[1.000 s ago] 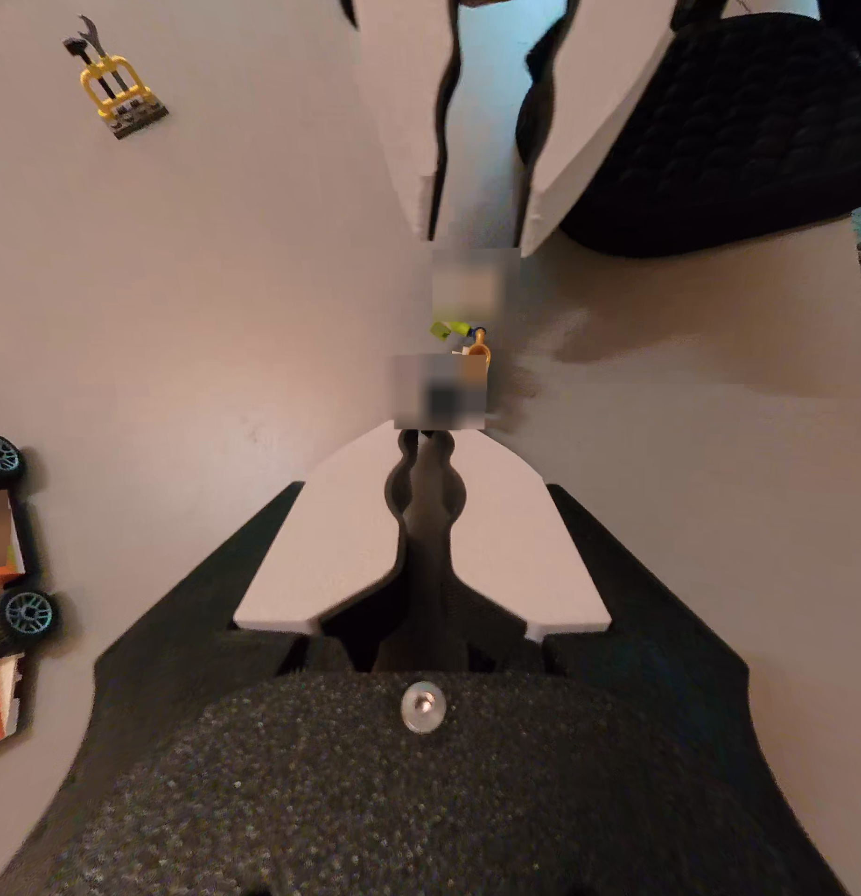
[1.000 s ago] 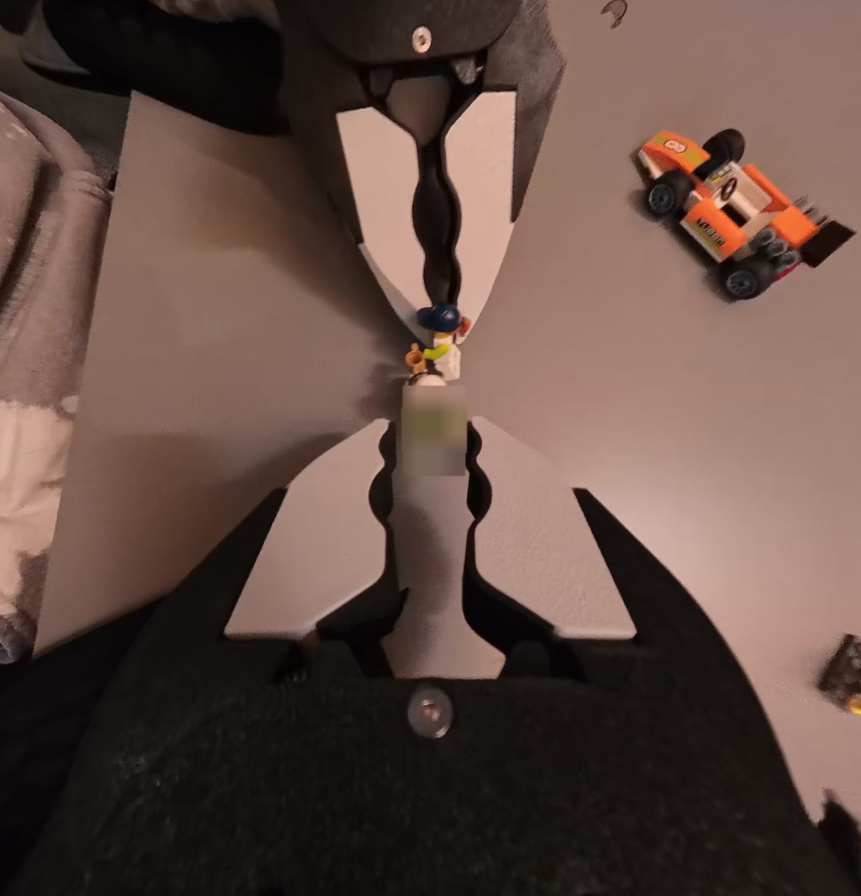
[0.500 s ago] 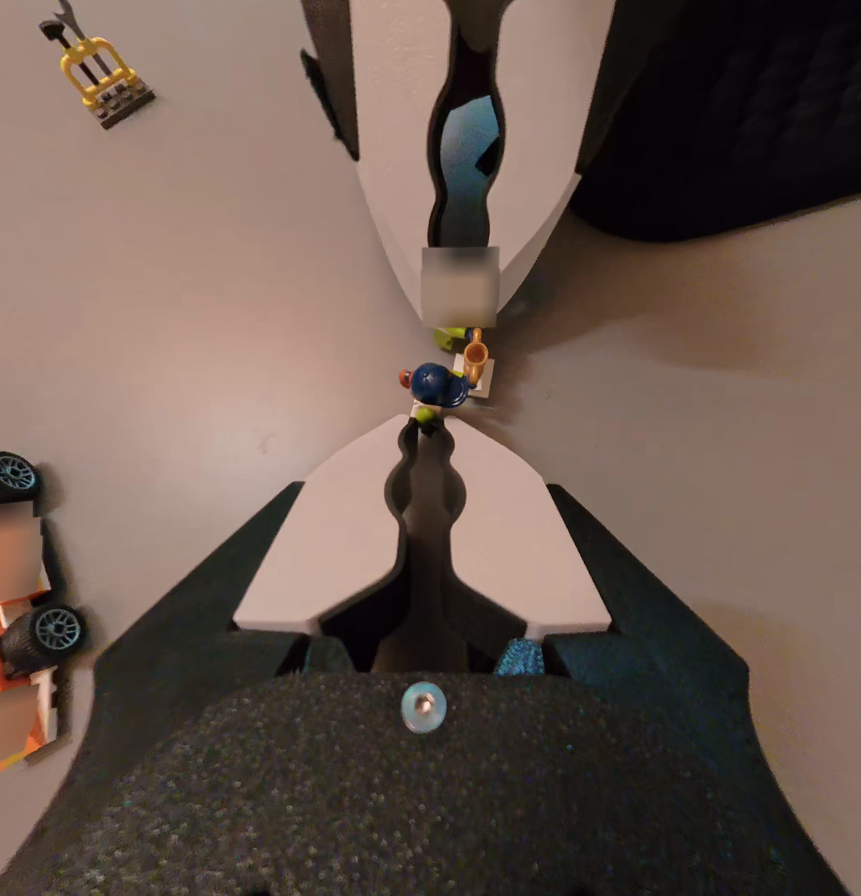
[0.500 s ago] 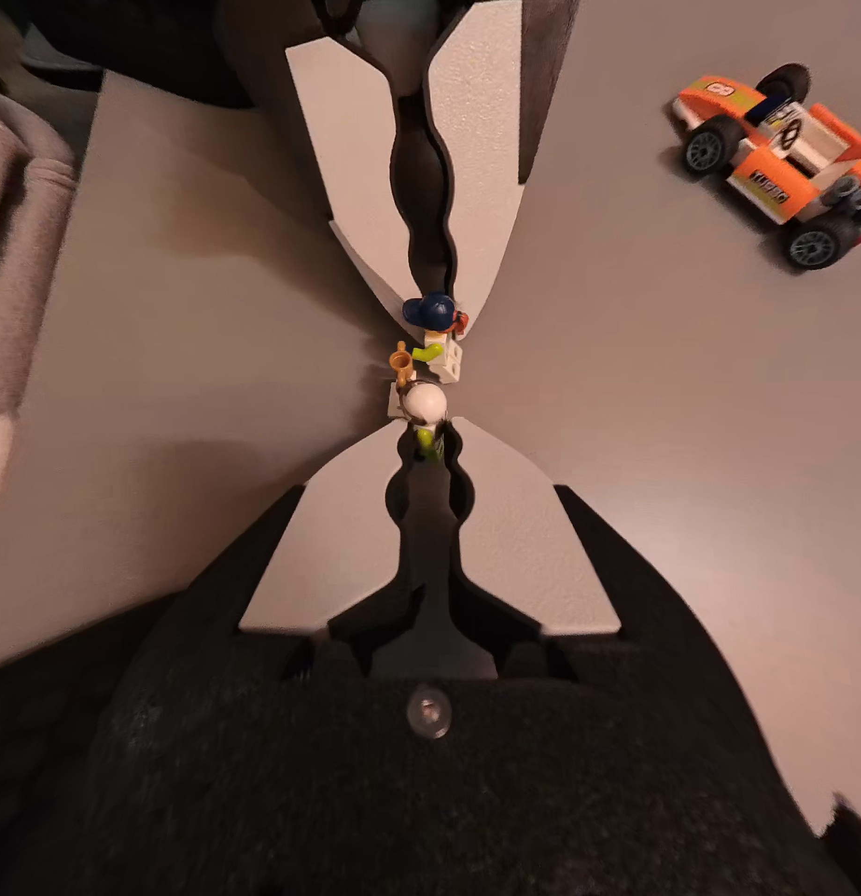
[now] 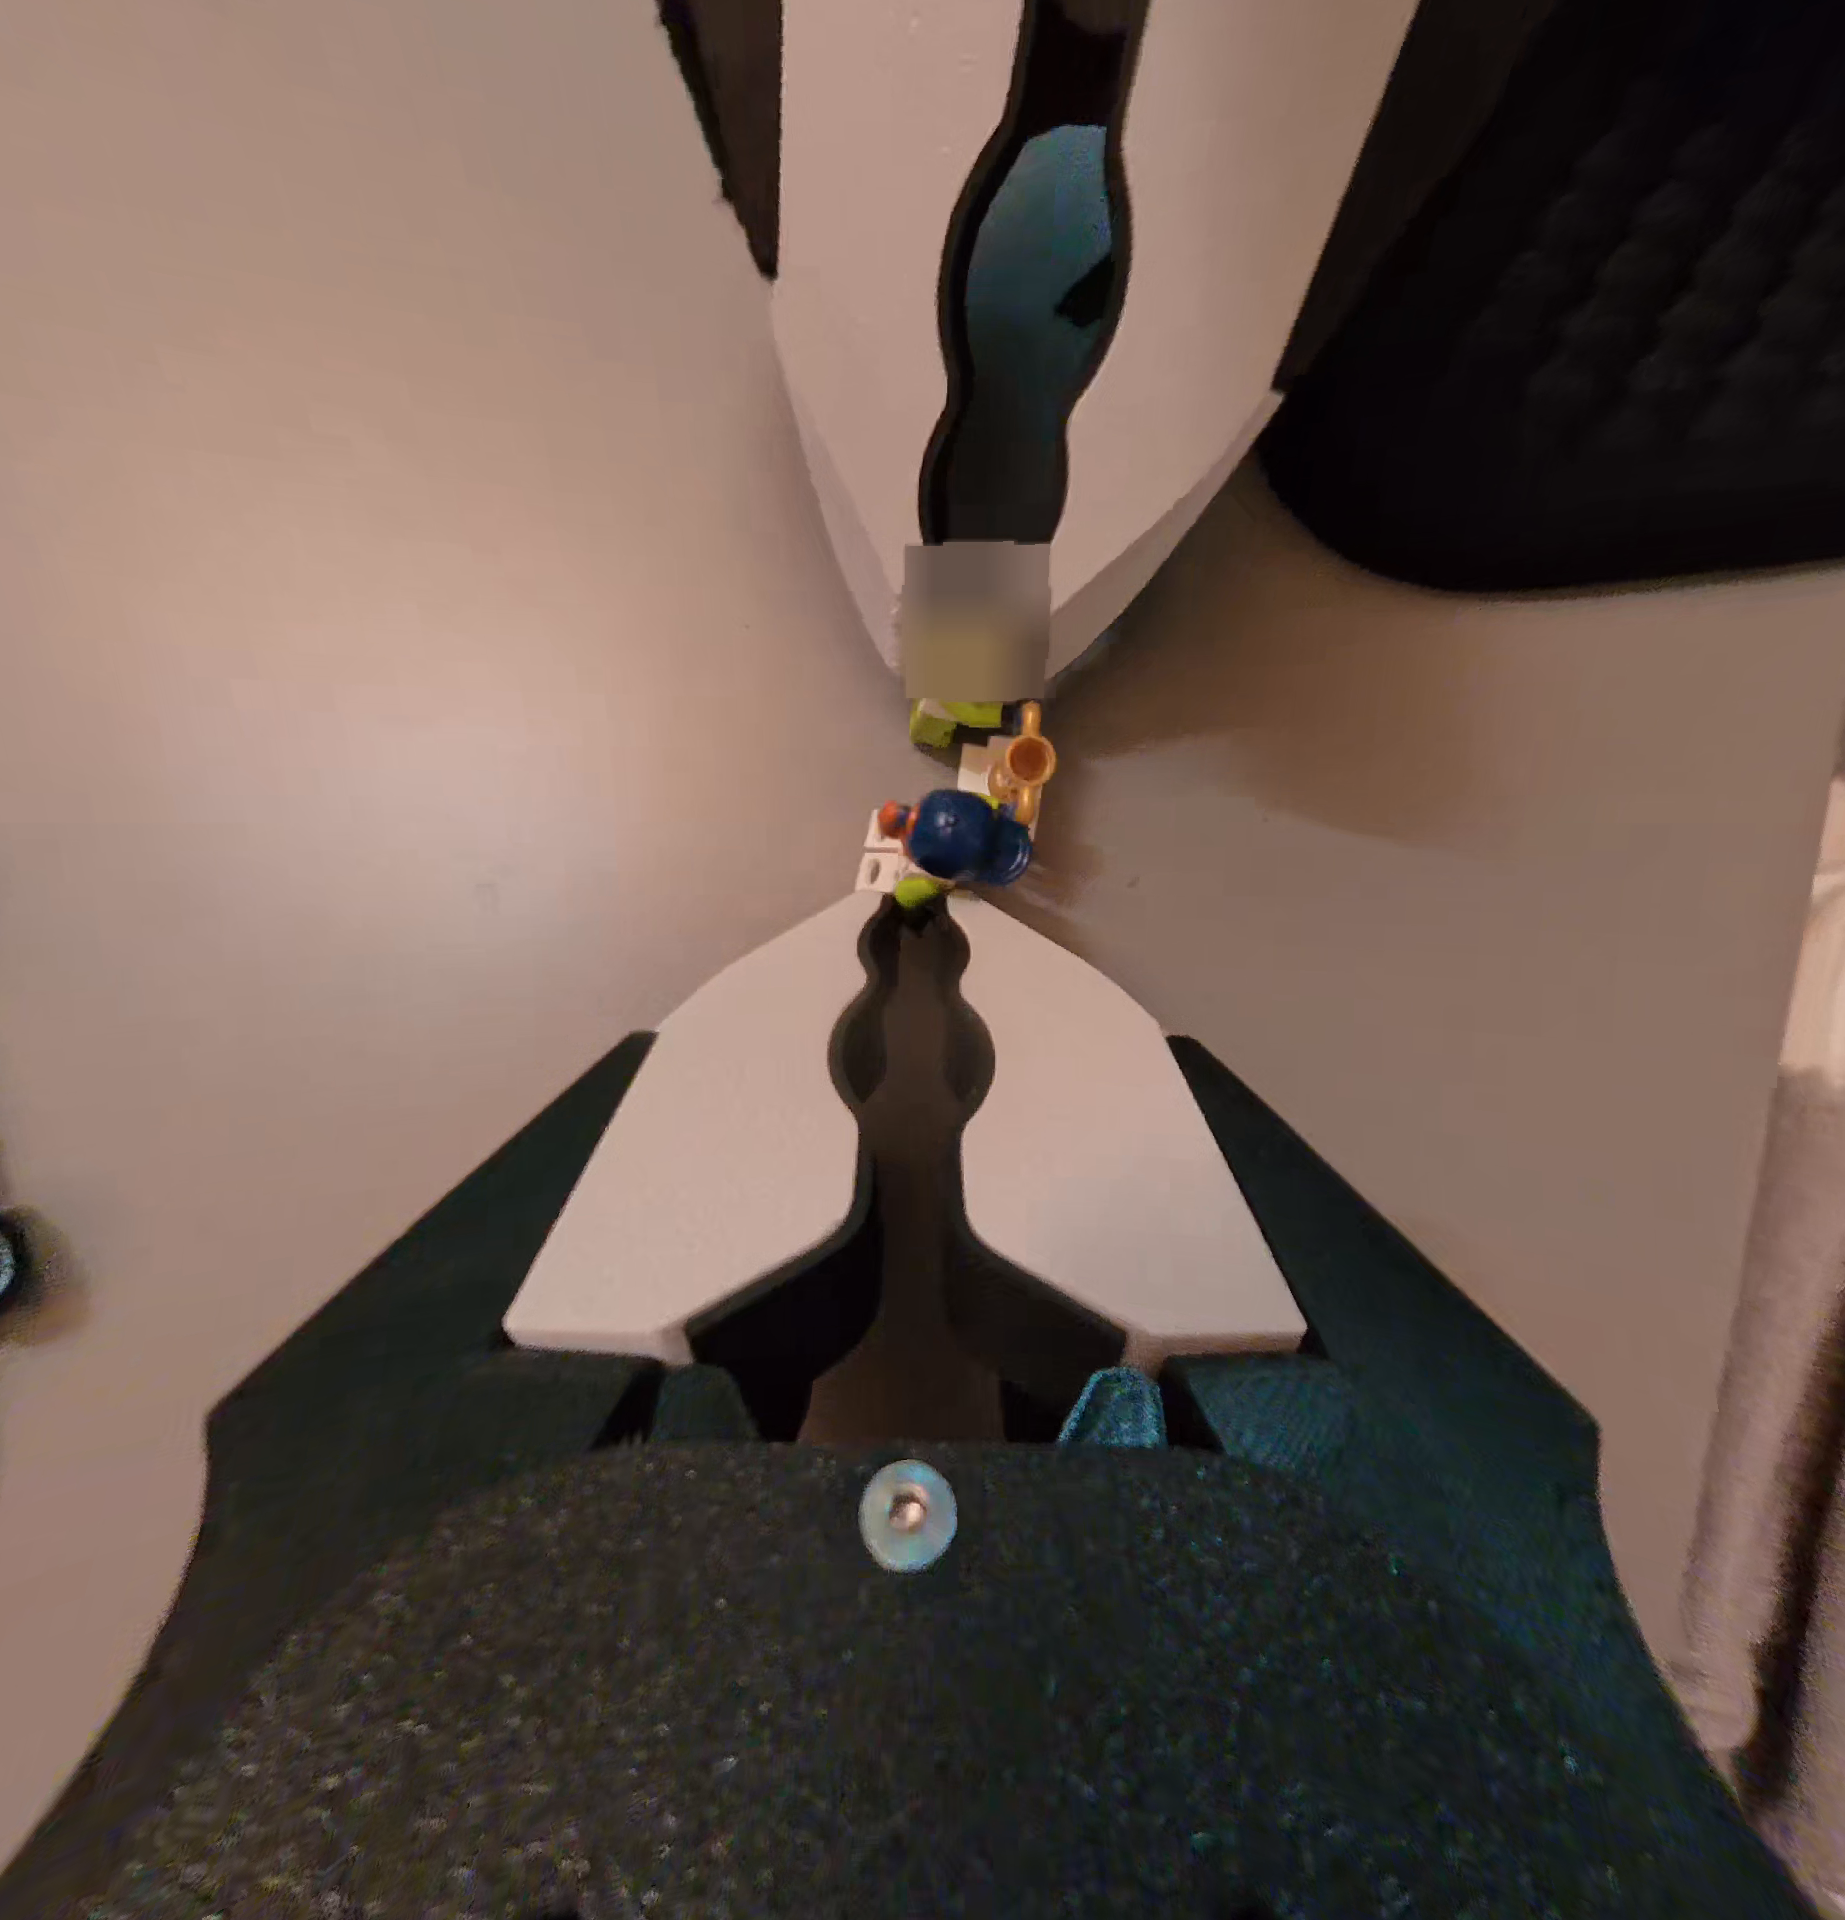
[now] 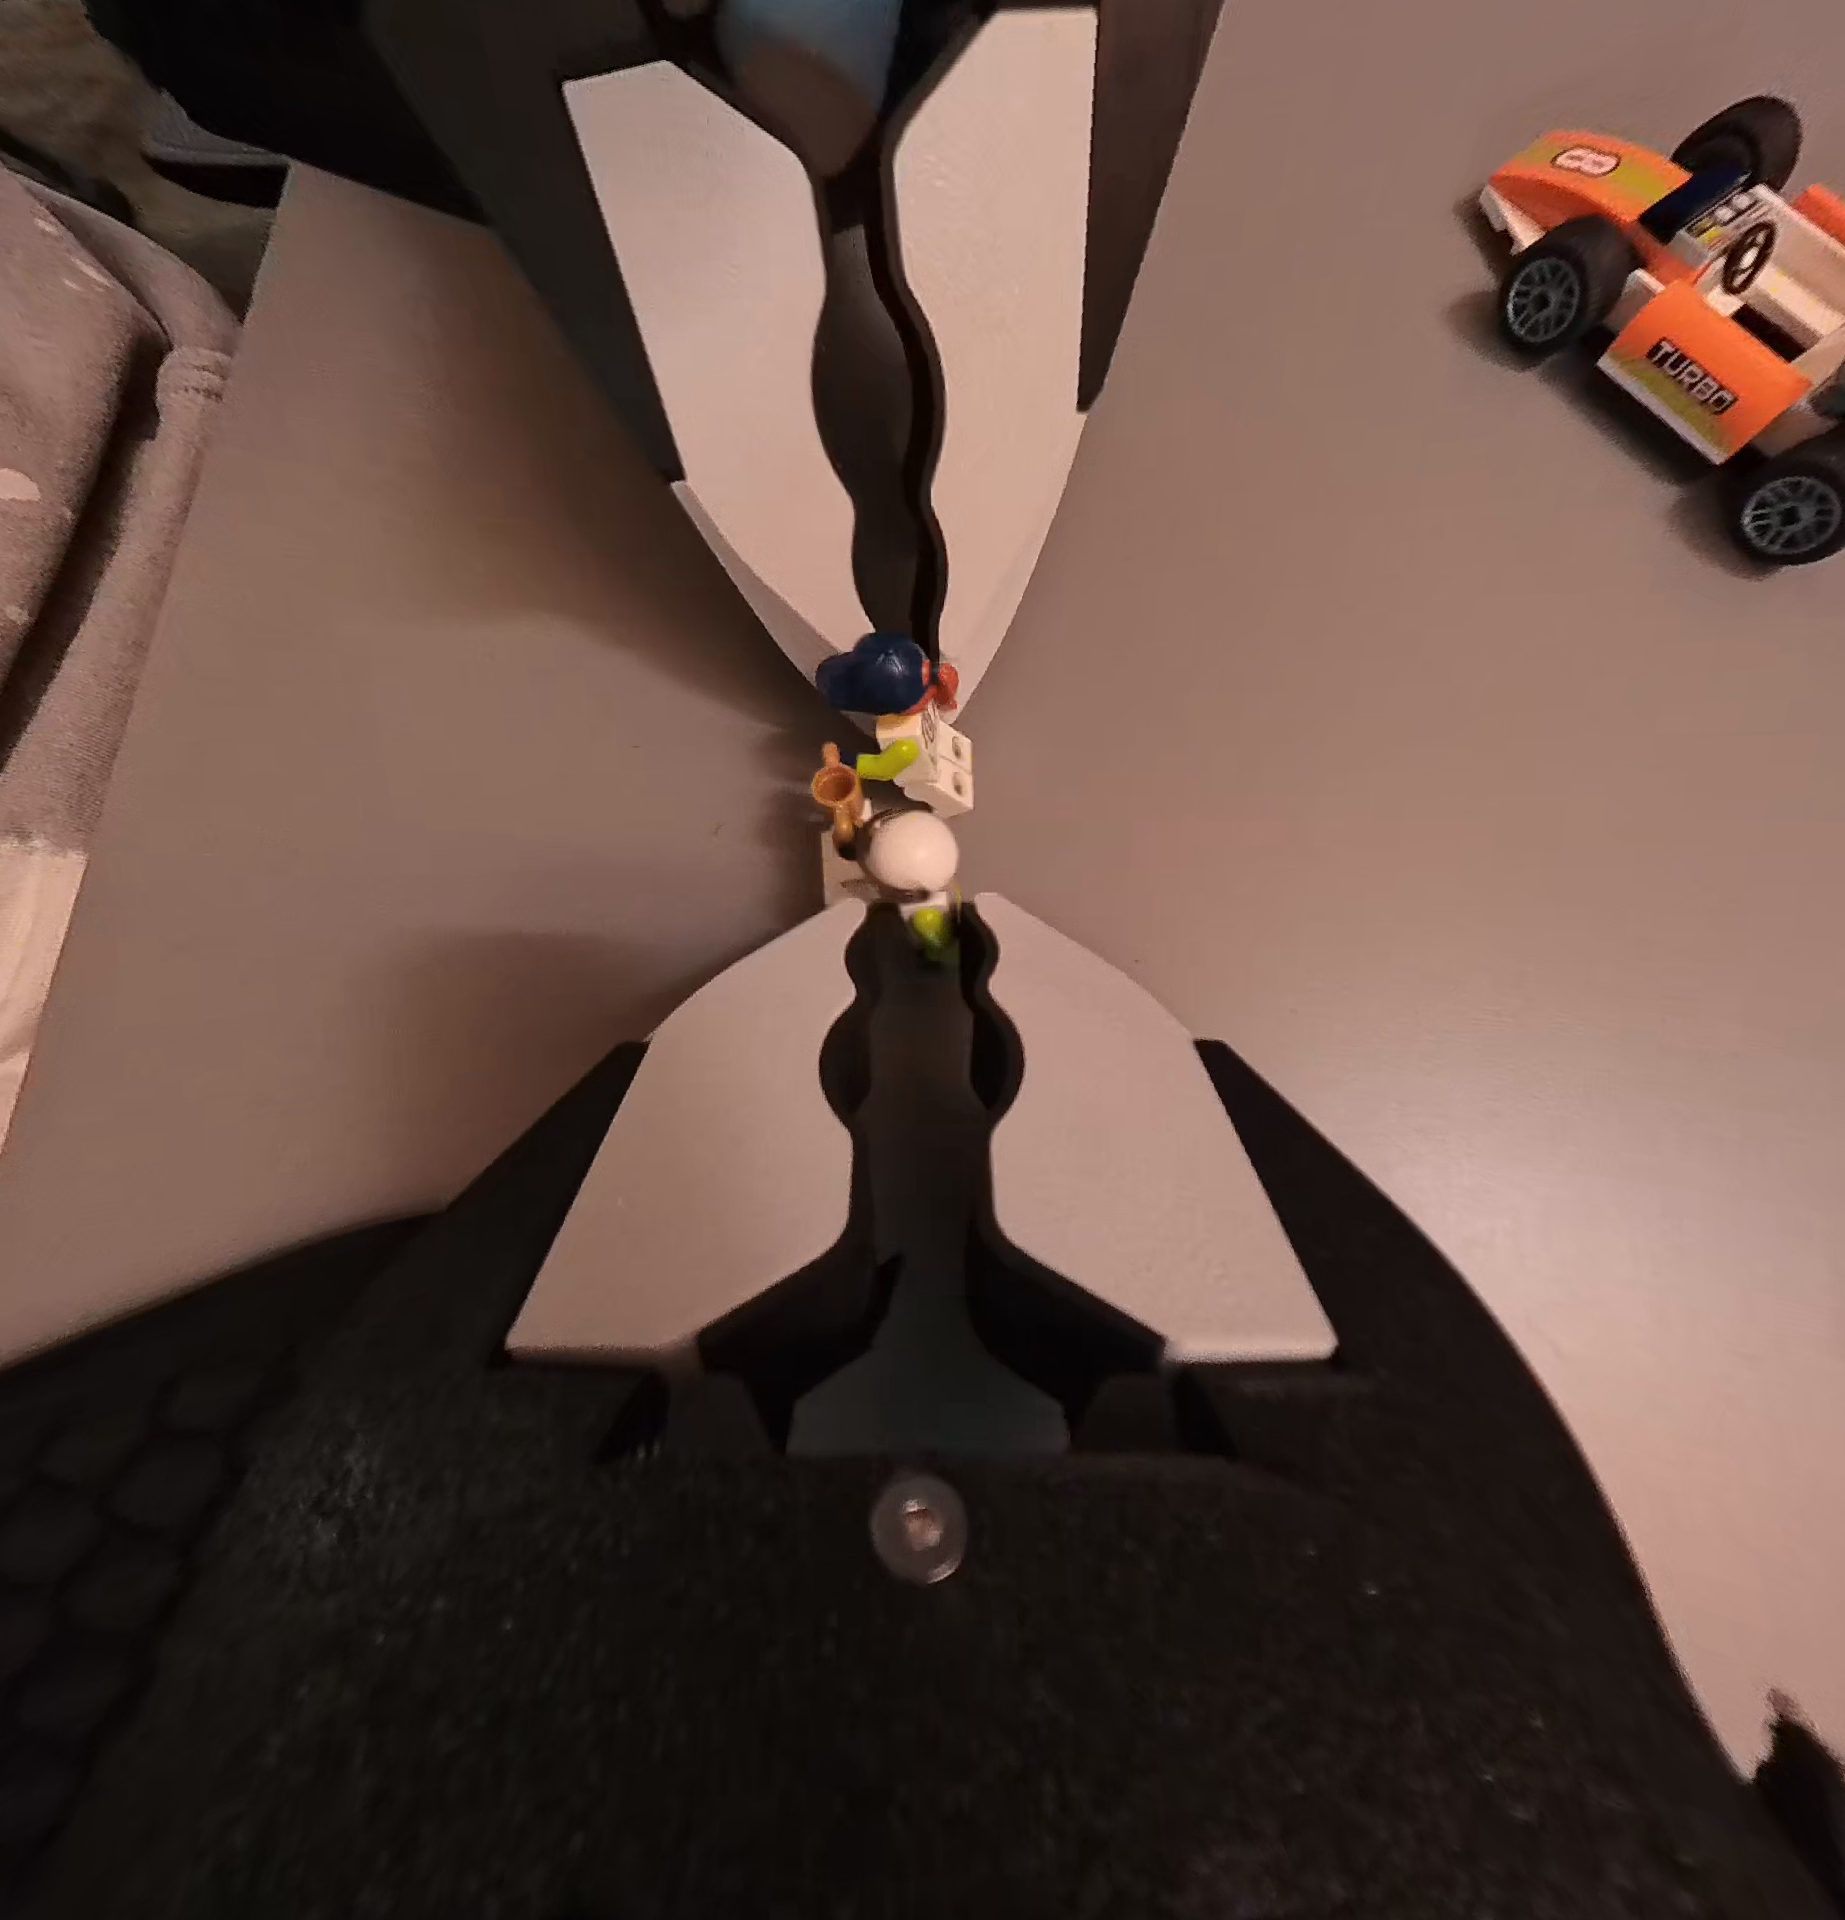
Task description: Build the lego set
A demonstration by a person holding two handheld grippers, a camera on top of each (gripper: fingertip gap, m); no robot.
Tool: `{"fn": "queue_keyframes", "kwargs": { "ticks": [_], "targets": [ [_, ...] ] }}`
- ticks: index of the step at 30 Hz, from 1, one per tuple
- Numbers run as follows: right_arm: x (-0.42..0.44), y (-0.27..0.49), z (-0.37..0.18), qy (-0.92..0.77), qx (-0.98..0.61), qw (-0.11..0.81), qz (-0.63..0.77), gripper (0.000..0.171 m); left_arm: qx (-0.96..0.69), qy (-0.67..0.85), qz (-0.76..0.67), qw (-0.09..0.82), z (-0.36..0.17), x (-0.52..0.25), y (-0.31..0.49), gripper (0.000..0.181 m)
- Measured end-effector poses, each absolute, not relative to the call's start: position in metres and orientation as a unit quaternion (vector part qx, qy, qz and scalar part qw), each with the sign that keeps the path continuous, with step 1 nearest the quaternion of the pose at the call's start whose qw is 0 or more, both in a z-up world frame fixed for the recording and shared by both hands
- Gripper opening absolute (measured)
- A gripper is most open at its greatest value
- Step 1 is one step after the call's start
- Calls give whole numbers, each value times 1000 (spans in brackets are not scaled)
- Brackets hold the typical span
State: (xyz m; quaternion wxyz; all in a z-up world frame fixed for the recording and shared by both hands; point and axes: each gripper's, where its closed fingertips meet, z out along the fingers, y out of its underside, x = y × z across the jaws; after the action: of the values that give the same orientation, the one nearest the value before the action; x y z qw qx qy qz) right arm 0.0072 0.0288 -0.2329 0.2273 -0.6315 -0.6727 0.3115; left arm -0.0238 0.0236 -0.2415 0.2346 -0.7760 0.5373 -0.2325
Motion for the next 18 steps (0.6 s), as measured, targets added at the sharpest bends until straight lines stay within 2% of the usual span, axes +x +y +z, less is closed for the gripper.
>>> {"fn": "queue_keyframes", "kwargs": {
  "ticks": [11, 18],
  "targets": [
    [8, 44, -222, -645, -646, 253, 319, 9, -785, 505, -305, 190, -233, -22, 32, 5],
    [12, 115, -186, -621, -681, 259, 288, 9, -779, 500, -332, 180, -197, -20, 107, 6]
  ]
}}
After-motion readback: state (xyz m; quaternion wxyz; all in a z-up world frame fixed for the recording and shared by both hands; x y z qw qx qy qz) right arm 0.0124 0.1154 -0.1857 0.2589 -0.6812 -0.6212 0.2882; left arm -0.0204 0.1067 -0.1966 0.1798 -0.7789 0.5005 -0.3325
